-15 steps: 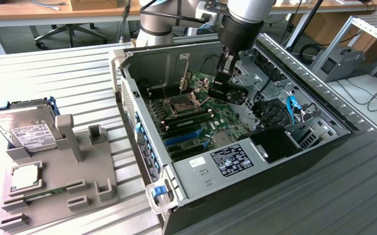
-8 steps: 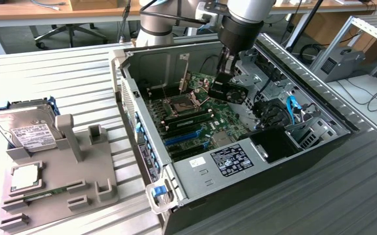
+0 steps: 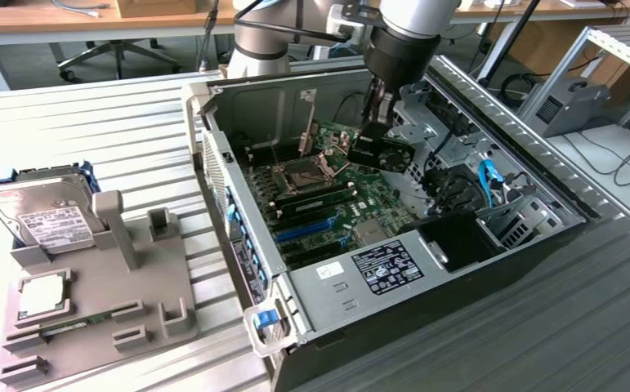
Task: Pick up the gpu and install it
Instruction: 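Insert the gpu into the slot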
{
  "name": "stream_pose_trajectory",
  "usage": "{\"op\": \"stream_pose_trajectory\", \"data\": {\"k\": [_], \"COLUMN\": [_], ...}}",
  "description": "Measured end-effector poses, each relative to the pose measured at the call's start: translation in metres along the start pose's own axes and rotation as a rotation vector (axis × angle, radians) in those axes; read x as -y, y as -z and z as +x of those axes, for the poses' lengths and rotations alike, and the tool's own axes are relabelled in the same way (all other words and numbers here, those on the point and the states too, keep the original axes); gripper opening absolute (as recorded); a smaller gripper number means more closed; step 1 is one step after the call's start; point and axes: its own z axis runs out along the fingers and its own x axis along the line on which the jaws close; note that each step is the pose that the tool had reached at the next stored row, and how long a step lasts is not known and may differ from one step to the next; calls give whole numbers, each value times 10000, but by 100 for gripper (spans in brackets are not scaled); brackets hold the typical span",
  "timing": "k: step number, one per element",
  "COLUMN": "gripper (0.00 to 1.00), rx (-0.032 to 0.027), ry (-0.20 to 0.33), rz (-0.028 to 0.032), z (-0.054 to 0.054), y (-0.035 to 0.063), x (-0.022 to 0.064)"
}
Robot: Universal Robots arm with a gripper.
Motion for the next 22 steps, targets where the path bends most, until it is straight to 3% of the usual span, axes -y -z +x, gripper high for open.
{"op": "stream_pose_trajectory", "data": {"k": [22], "gripper": [26], "rx": [-60], "ry": [1367], "rz": [-33], "z": [0], "y": [-2], "x": [0]}}
